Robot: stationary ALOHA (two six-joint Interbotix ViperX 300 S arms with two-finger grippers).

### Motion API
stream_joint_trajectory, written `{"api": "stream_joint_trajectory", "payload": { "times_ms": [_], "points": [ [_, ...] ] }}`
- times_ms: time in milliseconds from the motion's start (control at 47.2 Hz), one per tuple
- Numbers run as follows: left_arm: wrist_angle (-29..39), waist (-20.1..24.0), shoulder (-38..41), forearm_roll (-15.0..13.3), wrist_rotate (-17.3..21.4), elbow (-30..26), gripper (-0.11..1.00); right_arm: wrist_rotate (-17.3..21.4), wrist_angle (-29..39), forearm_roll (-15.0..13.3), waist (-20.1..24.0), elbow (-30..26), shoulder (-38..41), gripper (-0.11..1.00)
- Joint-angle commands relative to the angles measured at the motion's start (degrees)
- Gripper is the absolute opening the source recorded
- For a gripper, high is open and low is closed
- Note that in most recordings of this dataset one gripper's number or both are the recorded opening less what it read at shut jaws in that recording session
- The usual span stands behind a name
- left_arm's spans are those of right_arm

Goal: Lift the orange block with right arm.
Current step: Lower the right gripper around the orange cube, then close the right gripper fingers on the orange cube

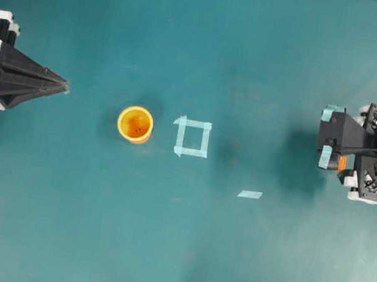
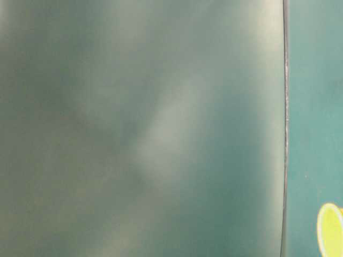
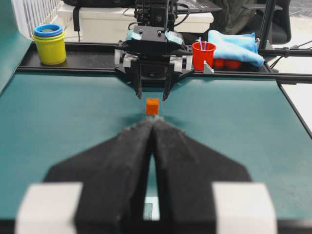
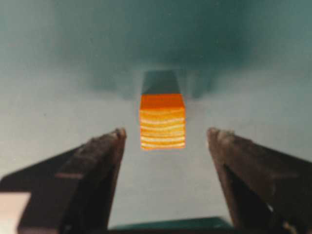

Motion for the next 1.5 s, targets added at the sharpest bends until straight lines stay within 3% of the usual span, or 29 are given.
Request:
{"api": "stream_joint_trajectory", "payload": {
  "times_ms": [0,635,1038,1483],
  "points": [
    [-0.3,0.1,0.2,0.1,-0.1,-1.7,0.01,0.1,-1.6,-0.1,-0.1,0.0,-0.1,0.67],
    [-0.3,0.1,-0.8,0.1,-0.1,-1.7,0.01,0.2,-4.3,-0.1,-0.1,0.3,3.3,0.65],
    [0.8,0.0,-0.9,0.1,-0.1,-1.7,0.01,0.1,-4.3,-0.1,-0.1,0.3,3.2,0.41],
    [1.7,0.1,-1.2,0.1,-0.1,-1.8,0.01,0.2,-2.9,0.1,-0.1,-2.5,-0.4,0.40]
  ]
}}
